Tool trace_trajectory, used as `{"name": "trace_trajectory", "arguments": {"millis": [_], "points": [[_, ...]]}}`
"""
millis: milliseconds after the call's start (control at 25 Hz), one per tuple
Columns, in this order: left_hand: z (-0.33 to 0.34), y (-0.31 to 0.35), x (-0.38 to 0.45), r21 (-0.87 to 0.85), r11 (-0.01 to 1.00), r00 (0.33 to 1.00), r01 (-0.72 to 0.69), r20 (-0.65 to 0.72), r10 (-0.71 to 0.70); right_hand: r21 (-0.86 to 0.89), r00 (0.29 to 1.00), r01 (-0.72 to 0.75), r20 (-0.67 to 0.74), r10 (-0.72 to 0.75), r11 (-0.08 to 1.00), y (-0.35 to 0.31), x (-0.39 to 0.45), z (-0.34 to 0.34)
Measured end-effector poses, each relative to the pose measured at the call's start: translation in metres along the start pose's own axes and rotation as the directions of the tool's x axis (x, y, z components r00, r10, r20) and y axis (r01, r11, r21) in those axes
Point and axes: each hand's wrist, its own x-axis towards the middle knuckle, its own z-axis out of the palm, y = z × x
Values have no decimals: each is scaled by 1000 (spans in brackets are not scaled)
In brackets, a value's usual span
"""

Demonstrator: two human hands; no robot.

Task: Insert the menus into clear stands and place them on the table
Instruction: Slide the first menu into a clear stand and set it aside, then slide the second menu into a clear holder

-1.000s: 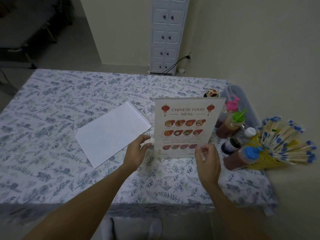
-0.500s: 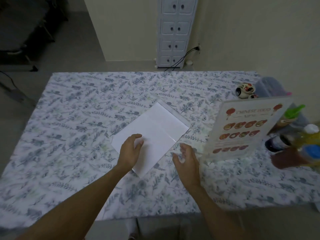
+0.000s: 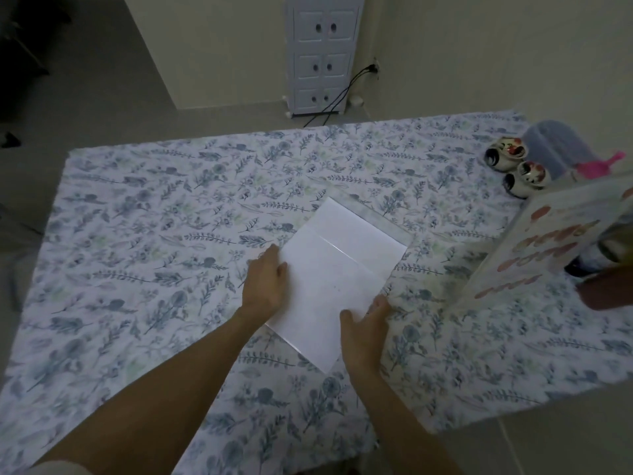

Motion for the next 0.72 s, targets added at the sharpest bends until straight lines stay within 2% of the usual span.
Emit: {"name": "trace_trajectory", "arguments": {"millis": [120,240,320,440,520,600,720], "points": [[-1,2,1,46,999,1000,-18,-19,19,83,999,-42,18,41,996,-5,-2,5],[-6,0,0,43,999,997,30,-72,-27,106,999,-38,35,35,994,-4,0,-1],[-7,-4,-10,-28,995,990,93,-104,-95,98,996,-38,81,30,994,-3,5,-9],[-10,-10,-29,-234,937,950,259,-112,-290,75,982,23,185,-37,997,-3,16,-26],[-15,-15,-36,-286,903,928,320,-95,-359,-23,958,122,264,-112,992,0,24,-40],[-23,-21,-37,-303,900,938,315,-44,-343,-137,904,287,366,-221,948,2,32,-56],[-39,-22,-34,-385,862,942,329,66,-330,-260,761,594,490,-426,761,3,45,-76]]}}
